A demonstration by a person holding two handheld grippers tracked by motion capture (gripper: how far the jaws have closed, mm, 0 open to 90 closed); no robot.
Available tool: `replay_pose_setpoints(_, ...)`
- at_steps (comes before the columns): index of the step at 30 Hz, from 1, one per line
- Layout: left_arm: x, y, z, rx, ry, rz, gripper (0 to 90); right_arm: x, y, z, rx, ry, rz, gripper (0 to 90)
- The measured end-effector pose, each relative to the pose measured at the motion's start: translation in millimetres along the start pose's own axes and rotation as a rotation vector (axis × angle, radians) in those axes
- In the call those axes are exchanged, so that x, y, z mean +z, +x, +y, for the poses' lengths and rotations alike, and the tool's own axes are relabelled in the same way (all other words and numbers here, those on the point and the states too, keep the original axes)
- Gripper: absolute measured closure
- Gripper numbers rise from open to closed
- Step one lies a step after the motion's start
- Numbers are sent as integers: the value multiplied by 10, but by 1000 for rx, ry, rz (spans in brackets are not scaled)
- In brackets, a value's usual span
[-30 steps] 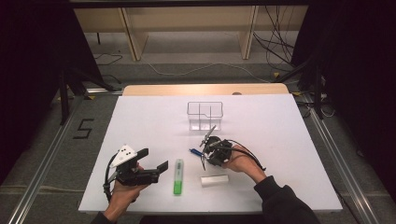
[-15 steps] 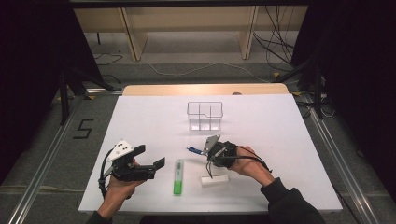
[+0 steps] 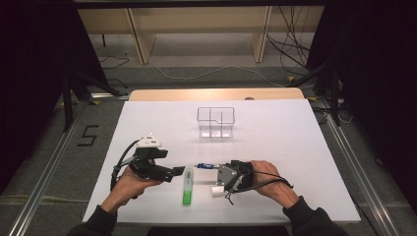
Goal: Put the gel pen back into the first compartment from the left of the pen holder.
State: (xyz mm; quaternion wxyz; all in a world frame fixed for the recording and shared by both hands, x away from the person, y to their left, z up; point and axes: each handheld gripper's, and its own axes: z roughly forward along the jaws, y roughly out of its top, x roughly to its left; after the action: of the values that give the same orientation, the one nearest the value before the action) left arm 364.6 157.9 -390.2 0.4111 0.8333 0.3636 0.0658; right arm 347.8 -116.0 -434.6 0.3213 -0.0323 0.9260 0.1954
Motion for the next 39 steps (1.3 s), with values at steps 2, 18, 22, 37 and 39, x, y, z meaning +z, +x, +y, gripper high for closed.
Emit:
replay_pose_setpoints(2,30,-17,67,9,11,-27,121,-25,43,3,-34,-15,-36,799)
replay_pose_setpoints(18,208,-210,283,107,178,-83,132,-144,372,114,-352,-48,-308,800)
replay_pose_setpoints(22,233,-225,293,113,209,-94,132,-137,424,124,-419,-55,-357,800)
replay_pose_setpoints(37,460,-326,424,180,305,-158,250,-118,543,133,-599,-64,-435,800)
replay_pose_setpoints(39,512,-350,431,192,322,-176,264,-114,552,128,-615,-62,-439,800)
